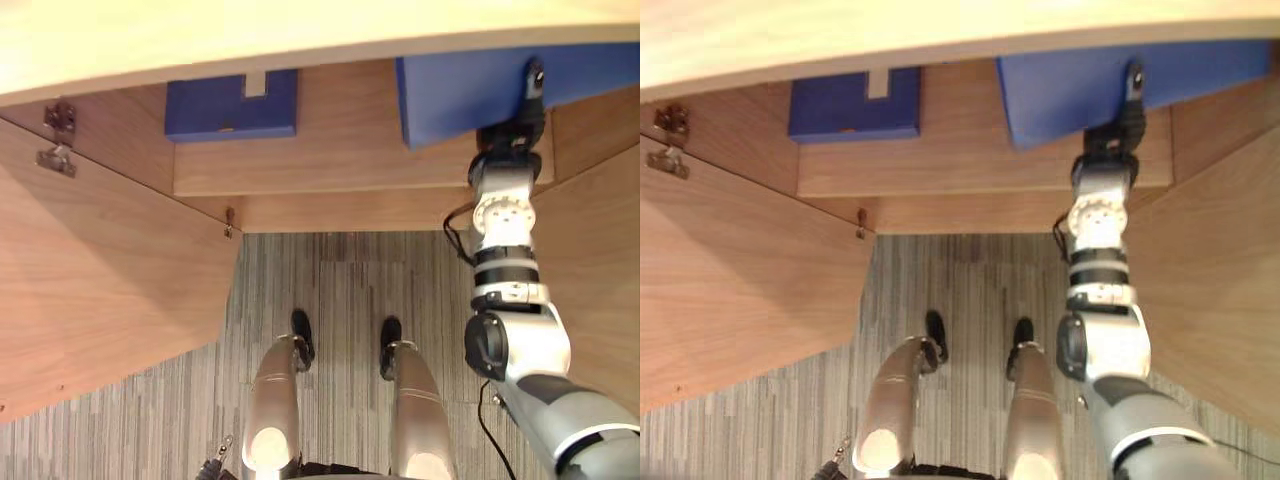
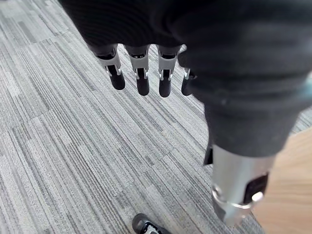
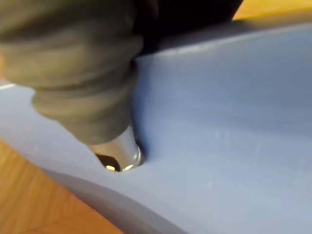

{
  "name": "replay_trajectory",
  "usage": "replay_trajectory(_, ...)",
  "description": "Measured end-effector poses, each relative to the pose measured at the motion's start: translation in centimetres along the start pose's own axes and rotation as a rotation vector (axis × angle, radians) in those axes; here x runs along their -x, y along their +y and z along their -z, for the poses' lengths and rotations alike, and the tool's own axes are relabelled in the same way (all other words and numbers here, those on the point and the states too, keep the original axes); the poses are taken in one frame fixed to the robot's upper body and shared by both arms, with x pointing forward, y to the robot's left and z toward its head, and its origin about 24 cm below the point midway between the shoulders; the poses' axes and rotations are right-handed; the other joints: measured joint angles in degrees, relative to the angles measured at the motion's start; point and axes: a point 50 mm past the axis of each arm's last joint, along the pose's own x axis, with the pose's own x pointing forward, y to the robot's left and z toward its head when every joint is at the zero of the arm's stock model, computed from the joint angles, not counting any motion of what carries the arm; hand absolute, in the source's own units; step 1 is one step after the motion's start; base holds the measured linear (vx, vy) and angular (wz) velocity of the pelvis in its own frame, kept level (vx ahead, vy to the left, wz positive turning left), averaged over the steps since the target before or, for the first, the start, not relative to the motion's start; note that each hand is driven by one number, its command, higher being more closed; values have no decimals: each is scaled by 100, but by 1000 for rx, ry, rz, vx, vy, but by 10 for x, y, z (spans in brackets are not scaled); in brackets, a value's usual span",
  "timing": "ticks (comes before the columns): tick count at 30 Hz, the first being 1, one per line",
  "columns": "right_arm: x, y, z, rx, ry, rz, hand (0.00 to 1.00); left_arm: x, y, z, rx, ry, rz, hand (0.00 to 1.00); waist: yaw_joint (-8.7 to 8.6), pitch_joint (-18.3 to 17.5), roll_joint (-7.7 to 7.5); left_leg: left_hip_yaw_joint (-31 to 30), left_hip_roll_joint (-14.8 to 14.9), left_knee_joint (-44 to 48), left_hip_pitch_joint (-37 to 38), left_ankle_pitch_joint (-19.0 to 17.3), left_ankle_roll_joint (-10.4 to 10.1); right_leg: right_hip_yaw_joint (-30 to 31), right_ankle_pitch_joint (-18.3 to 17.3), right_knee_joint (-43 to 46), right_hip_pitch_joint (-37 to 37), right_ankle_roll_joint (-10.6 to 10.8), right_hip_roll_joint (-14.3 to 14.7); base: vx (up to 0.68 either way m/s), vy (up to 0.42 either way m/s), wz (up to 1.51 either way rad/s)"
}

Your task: Walk over to the cabinet, pick up the folder, carry it to the office cabinet, place the folder inside the office cabinet, then close the office cabinet door

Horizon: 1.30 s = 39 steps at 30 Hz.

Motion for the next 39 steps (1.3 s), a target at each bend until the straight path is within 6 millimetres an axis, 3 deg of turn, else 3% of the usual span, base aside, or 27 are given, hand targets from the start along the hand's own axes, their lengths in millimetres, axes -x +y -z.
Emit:
replay_trajectory(3, -11, 33, -4, 43, -1, -52, 100, -1, -13, -2, 19, -1, 29, 0, -32, 46, 20, -106, 3, 413, -410, -142, -8, -69, -215, 500, -409, -28, -80, -8, -51, 14)
replay_trajectory(7, -18, 66, 4, 183, 38, -110, 100, -1, -15, -2, 68, 7, 27, 0, -93, 53, 11, -164, -69, 726, -783, -249, 11, -104, -436, 1006, -822, -62, -244, 14, -18, 13)
replay_trajectory(14, -18, 85, 14, 249, 60, -138, 100, -2, -21, -5, 80, 7, 15, 0, -135, 59, 1, -459, -343, 790, -1303, -160, -40, -333, -660, 1354, -1236, -12, -566, 16, -10, 32)
replay_trajectory(23, -18, 80, 7, 140, -34, -59, 100, -2, -28, -10, 46, -10, -6, 0, -155, 109, -10, -574, -662, 515, -1428, 18, 7, -491, -685, 1332, -1297, -51, -910, 23, 23, 21)
replay_trajectory(30, -21, 50, -6, -17, -109, 167, 100, -3, -31, -13, 22, -25, -30, 0, -131, 110, -8, -734, -864, 475, -1727, 165, -6, -618, -728, 1440, -1519, 21, -1111, 17, 6, 21)
replay_trajectory(31, -20, 36, -9, -38, -116, 236, 0, -3, -31, -13, 21, -26, -32, 0, -129, 110, -8, -747, -912, 470, -1723, 175, -4, -618, -752, 1475, -1519, 54, -1157, 27, 0, 14)
replay_trajectory(34, -18, 16, -11, -64, -122, 317, 0, -3, -31, -14, 18, -28, -33, 0, -118, 110, -8, -749, -935, 488, -1726, 175, -4, -618, -773, 1497, -1521, 59, -1185, 35, -4, 6)
replay_trajectory(39, -21, 21, -27, -21, -161, 278, 0, -3, -36, -20, -7, -46, -19, 0, -155, 110, -8, -762, -918, 550, -1768, 174, -5, -625, -776, 1525, -1533, 63, -1176, 6, -2, 0)
